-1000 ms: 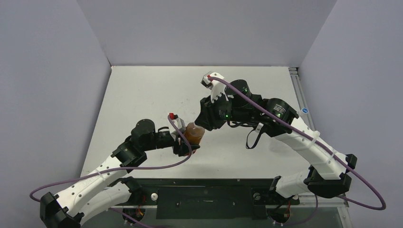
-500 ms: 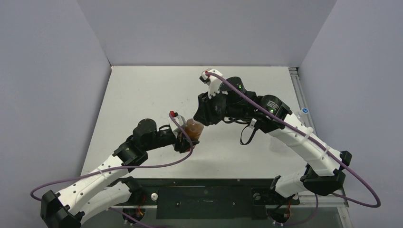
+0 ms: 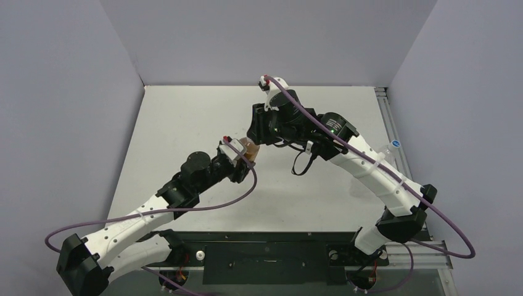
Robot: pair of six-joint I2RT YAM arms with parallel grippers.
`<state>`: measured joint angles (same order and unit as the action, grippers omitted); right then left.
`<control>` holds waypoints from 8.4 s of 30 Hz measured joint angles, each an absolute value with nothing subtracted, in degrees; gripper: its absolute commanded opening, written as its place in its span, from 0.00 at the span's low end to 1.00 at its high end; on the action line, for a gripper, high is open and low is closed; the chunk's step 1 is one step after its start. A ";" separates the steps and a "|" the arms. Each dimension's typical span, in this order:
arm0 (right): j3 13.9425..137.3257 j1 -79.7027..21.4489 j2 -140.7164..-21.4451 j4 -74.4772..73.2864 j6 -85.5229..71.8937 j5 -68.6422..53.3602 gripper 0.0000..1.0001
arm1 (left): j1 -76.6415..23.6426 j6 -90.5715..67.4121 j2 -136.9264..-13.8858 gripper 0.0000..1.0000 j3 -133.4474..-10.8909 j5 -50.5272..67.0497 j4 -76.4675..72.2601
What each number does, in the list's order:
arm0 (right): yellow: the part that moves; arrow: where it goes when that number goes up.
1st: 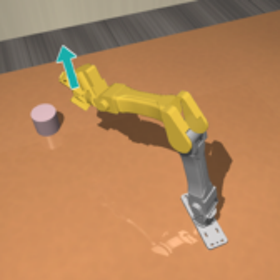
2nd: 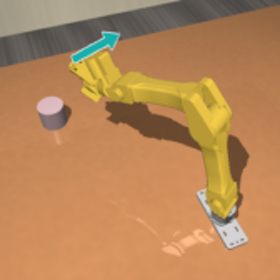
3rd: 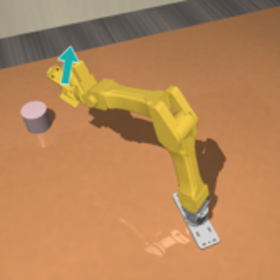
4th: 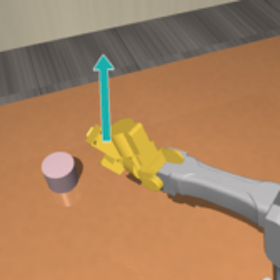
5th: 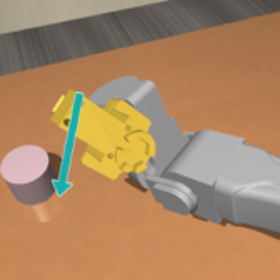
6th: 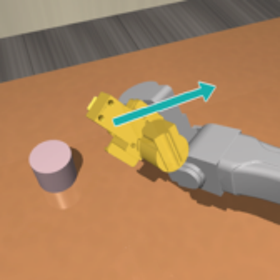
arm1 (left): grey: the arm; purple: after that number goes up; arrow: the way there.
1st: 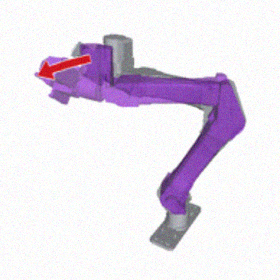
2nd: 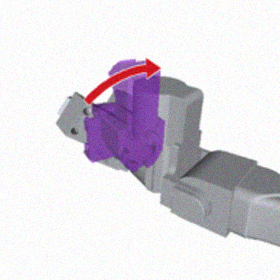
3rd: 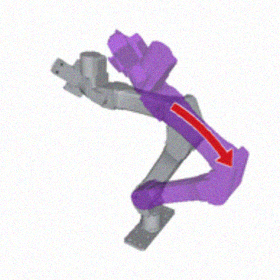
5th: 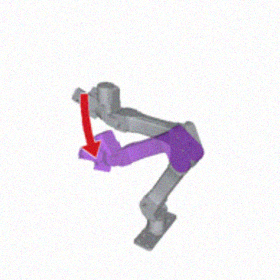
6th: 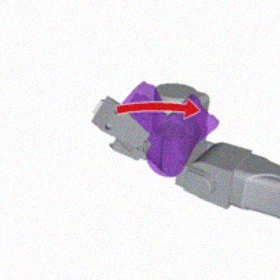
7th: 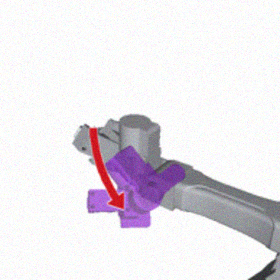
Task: Screw on the bottle caps
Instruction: Screw the bottle cap onto the plastic bottle.
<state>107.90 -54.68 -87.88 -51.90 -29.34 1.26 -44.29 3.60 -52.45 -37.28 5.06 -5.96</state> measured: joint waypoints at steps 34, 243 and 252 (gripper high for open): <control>110.37 -54.83 -84.07 -53.74 -42.11 16.12 0.81 | -46.39 1.72 -65.80 0.00 -38.00 -8.32 -25.26; 89.38 -44.66 -65.04 -32.73 -17.93 -32.60 0.62 | -36.91 -19.51 -56.27 0.00 -45.89 55.59 -13.47; 87.55 -44.66 -66.83 -27.05 -19.92 -40.42 0.43 | -36.91 -23.55 -56.71 0.00 -45.34 61.82 -16.71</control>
